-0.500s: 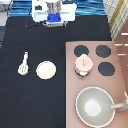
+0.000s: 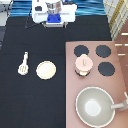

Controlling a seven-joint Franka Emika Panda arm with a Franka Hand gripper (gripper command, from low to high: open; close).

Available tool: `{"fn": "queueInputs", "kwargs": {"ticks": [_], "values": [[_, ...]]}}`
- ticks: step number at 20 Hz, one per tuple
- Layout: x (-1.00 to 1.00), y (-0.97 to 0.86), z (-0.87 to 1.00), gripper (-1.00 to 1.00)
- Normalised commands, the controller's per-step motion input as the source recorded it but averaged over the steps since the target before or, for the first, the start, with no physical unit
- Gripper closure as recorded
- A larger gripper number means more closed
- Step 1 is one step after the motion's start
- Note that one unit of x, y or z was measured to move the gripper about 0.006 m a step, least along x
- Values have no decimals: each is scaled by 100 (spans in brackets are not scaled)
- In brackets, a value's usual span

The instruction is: Take the lid off the pot, put the pot on the plate, and use the tool to push the pot to the front of the table.

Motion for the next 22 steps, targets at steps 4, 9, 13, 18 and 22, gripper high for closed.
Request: {"fn": "queueInputs", "kwargs": {"ticks": [4,9,13,18,22], "values": [[89,47,85,-100],[83,52,71,-100],[77,56,48,-100],[72,62,25,-100],[67,70,7,-100]]}}
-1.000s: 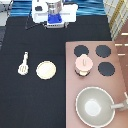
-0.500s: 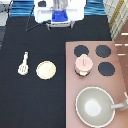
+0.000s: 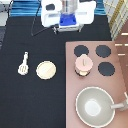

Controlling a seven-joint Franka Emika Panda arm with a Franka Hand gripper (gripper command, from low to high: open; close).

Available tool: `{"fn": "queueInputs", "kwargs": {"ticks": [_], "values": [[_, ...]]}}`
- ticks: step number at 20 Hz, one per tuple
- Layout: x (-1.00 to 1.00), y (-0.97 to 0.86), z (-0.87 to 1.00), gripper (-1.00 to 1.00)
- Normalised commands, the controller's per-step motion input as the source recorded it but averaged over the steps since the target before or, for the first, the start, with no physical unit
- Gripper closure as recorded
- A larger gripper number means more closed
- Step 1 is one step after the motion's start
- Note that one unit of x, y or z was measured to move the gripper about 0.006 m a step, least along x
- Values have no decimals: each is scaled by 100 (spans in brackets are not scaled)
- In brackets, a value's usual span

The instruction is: Take the lid off the pot, put the pot on the plate, and use the tool to push the pot to the front of the table.

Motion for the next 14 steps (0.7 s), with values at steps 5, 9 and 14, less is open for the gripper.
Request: {"fn": "queueInputs", "kwargs": {"ticks": [5,9,14], "values": [[61,75,0,-100],[64,72,-14,-100],[58,48,-42,-100]]}}
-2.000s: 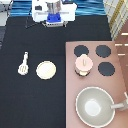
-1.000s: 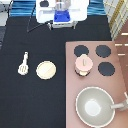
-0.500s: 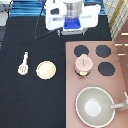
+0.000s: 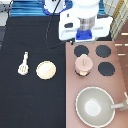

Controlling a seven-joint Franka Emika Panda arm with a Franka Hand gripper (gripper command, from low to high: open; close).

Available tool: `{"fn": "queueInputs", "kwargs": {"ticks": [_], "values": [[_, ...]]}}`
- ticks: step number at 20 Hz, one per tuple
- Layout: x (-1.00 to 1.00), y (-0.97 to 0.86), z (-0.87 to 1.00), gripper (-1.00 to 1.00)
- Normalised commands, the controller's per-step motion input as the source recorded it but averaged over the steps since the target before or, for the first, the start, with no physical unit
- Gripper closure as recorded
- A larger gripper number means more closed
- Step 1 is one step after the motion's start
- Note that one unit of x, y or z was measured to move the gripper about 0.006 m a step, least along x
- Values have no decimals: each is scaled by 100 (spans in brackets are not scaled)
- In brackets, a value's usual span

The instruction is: Take the lid off the pot, put the pot on the plate, and use the tool to push the pot to the front of the table.

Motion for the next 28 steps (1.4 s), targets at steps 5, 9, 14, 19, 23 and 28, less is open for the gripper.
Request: {"fn": "queueInputs", "kwargs": {"ticks": [5,9,14,19,23,28], "values": [[36,16,-41,-100],[16,3,-38,-100],[13,7,-42,-100],[21,6,-40,-100],[18,13,-36,-100],[1,22,-34,-100]]}}
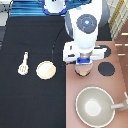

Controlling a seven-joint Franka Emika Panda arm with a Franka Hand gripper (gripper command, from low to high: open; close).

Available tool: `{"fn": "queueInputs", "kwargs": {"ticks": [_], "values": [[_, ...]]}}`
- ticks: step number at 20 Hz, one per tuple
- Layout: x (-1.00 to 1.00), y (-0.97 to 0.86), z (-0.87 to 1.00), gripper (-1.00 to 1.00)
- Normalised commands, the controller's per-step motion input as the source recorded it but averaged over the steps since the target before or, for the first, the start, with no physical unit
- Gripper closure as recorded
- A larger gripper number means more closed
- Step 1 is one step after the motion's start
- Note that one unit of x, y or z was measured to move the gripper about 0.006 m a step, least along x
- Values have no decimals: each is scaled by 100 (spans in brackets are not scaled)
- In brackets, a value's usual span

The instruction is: Take the lid off the pot, put the pot on the plate, and use the tool to push the pot to the front of the table.

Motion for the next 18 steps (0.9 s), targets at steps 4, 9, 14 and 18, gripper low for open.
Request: {"fn": "queueInputs", "kwargs": {"ticks": [4,9,14,18], "values": [[-2,29,-21,-100],[-6,29,-6,100],[-2,25,0,100],[0,13,0,100]]}}
